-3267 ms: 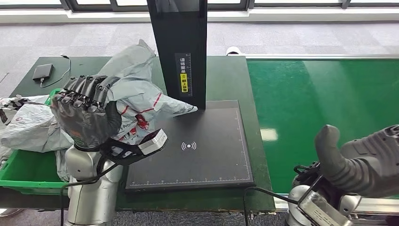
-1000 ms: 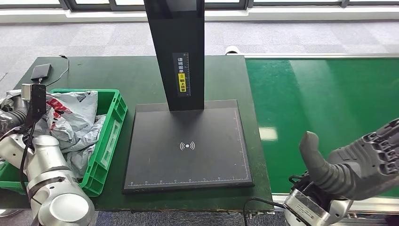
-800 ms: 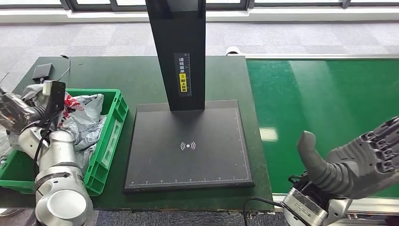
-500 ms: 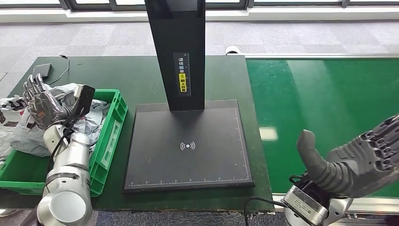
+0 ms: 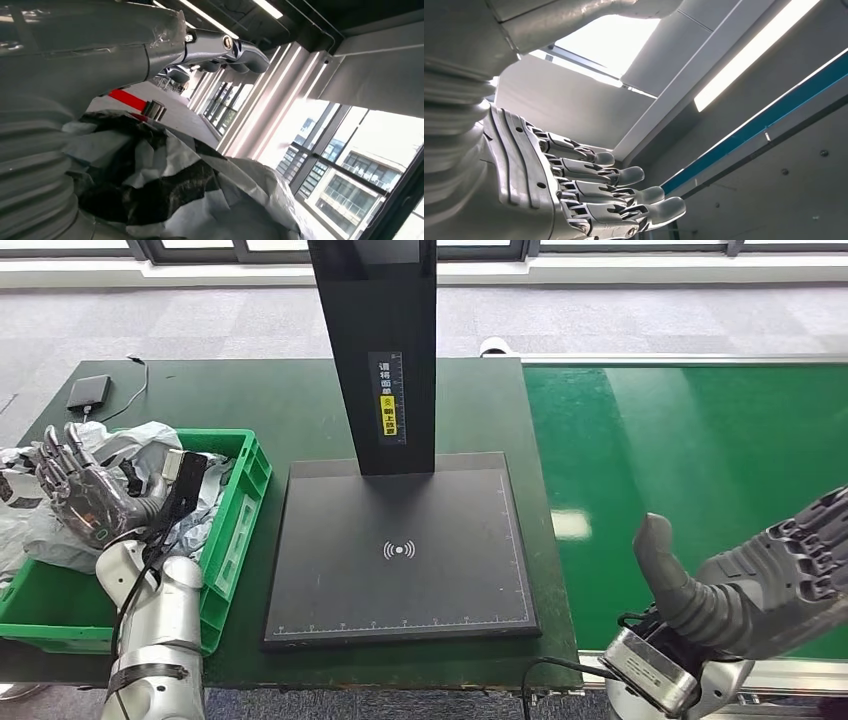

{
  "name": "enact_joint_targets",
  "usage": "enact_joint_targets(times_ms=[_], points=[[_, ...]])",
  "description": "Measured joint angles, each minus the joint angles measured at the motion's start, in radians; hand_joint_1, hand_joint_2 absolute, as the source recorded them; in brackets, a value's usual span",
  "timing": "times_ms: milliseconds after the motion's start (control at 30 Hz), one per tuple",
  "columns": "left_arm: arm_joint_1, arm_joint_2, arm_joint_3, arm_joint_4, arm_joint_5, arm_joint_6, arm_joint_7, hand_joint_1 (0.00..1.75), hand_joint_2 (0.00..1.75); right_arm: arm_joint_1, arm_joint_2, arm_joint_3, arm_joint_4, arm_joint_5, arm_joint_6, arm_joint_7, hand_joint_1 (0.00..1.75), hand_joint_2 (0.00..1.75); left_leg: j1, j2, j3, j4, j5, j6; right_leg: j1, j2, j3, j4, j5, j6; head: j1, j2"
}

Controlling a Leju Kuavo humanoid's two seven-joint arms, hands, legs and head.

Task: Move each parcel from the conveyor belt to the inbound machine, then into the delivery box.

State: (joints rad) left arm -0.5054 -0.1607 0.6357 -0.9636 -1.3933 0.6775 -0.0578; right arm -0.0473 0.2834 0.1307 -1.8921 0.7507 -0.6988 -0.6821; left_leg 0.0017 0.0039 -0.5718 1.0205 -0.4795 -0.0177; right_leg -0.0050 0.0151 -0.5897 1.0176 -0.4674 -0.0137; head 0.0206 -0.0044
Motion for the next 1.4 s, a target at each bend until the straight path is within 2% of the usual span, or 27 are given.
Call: enact_joint_targets(times_ms=[100, 200, 400, 467, 767, 833, 933, 1000, 1067, 1133, 1233, 1300, 1333, 1400], points=[[0.035, -0.012, -0.013, -0.072, 0.003, 0.011, 0.011, 0.00, 1.75, 0.000, 0.000, -0.001, 0.000, 0.002, 0.000, 0.003, 0.00, 1.75, 0.000, 0.001, 0.000, 0.000, 0.000, 0.000, 0.000, 0.001, 0.000, 0.000, 0.000, 0.000, 0.000, 0.000], [0.092, -0.042, -0.022, -0.203, 0.035, 0.019, -0.006, 0.00, 1.75, 0.000, 0.000, -0.002, 0.000, 0.002, 0.000, 0.006, 0.00, 1.75, 0.000, 0.002, 0.000, 0.000, 0.000, 0.000, 0.000, 0.001, 0.000, 0.000, 0.000, 0.000, 0.000, 0.000], [0.192, -0.123, -0.025, -0.480, 0.159, 0.023, -0.147, 0.00, 1.75, 0.002, 0.000, -0.014, 0.000, -0.003, 0.000, 0.001, 0.00, 1.75, 0.000, 0.001, 0.000, 0.000, -0.001, 0.000, 0.000, 0.001, 0.000, 0.000, -0.001, 0.001, 0.000, 0.000], [0.208, -0.142, -0.025, -0.544, 0.183, 0.023, -0.169, 0.00, 1.75, 0.002, 0.000, -0.019, 0.000, -0.002, 0.000, 0.001, 0.00, 1.75, 0.000, 0.001, 0.000, 0.000, -0.001, 0.000, 0.000, 0.001, 0.000, 0.000, -0.001, 0.001, 0.000, 0.000], [0.230, -0.168, -0.024, -0.665, 0.210, 0.023, -0.190, 0.00, 1.75, 0.004, 0.000, -0.027, 0.000, -0.001, 0.000, 0.001, 0.00, 1.75, 0.000, 0.001, 0.001, 0.000, -0.001, 0.000, 0.000, 0.000, 0.001, 0.000, -0.001, 0.001, 0.000, 0.000], [0.232, -0.168, -0.025, -0.686, 0.275, 0.023, -0.241, 0.00, 1.75, 0.005, 0.000, -0.031, 0.000, 0.000, 0.000, 0.001, 0.00, 1.75, 0.000, 0.001, 0.001, 0.000, -0.001, 0.000, 0.000, 0.000, 0.000, 0.000, -0.001, 0.001, 0.000, 0.000], [0.244, -0.171, -0.050, -0.721, 0.504, 0.023, -0.390, 0.00, 1.75, 0.009, 0.000, -0.038, 0.002, -0.015, 0.000, -0.002, 0.00, 1.75, 0.000, 0.001, 0.001, 0.000, -0.001, 0.000, 0.000, 0.000, 0.000, 0.000, -0.001, 0.001, 0.000, 0.000], [0.260, -0.171, -0.112, -0.732, 0.700, 0.023, -0.501, 0.00, 1.75, 0.011, 0.000, -0.039, 0.007, -0.038, 0.000, -0.005, 0.00, 1.75, 0.000, -0.001, 0.000, 0.000, -0.001, 0.000, 0.000, -0.001, 0.001, 0.000, -0.001, 0.001, 0.000, 0.000], [0.266, -0.167, -0.191, -0.735, 0.839, 0.004, -0.573, 0.00, 1.75, 0.011, 0.000, -0.037, 0.019, -0.066, 0.000, -0.007, 0.00, 1.75, -0.001, -0.004, -0.001, 0.000, -0.001, 0.000, 0.000, -0.004, 0.002, 0.000, -0.001, 0.002, 0.000, 0.000], [0.278, -0.159, -0.273, -0.741, 0.987, -0.111, -0.611, 0.00, 1.75, 0.010, -0.001, -0.021, 0.048, -0.139, 0.011, -0.012, 0.00, 1.75, -0.001, -0.005, 0.000, 0.000, -0.001, 0.001, 0.000, -0.005, 0.003, 0.000, -0.002, 0.002, 0.000, 0.000], [0.309, -0.143, -0.413, -0.738, 1.291, -0.465, -0.633, 0.00, 1.75, -0.001, -0.006, 0.032, 0.126, -0.313, 0.115, -0.008, 0.00, 1.75, -0.001, -0.004, 0.000, 0.000, -0.001, 0.001, 0.000, -0.006, 0.003, -0.001, -0.002, 0.002, 0.000, 0.000], [0.317, -0.139, -0.480, -0.712, 1.439, -0.650, -0.630, 0.00, 1.75, -0.014, -0.006, 0.055, 0.194, -0.370, 0.201, -0.007, 0.00, 1.75, -0.001, -0.005, 0.000, 0.000, -0.001, 0.001, 0.000, -0.006, 0.004, -0.001, -0.002, 0.002, 0.000, 0.000], [0.321, -0.138, -0.502, -0.693, 1.480, -0.699, -0.626, 0.00, 1.75, -0.020, -0.006, 0.061, 0.232, -0.388, 0.224, -0.009, 0.00, 1.75, -0.001, -0.005, 0.001, 0.000, -0.001, 0.001, 0.000, -0.006, 0.004, -0.001, -0.001, 0.002, 0.000, 0.000], [0.327, -0.136, -0.525, -0.656, 1.510, -0.731, -0.622, 0.00, 1.75, -0.029, -0.005, 0.067, 0.291, -0.419, 0.233, -0.012, 0.00, 1.75, -0.001, -0.005, 0.001, 0.000, -0.001, 0.001, 0.000, -0.006, 0.005, -0.001, -0.001, 0.002, 0.000, 0.000]])
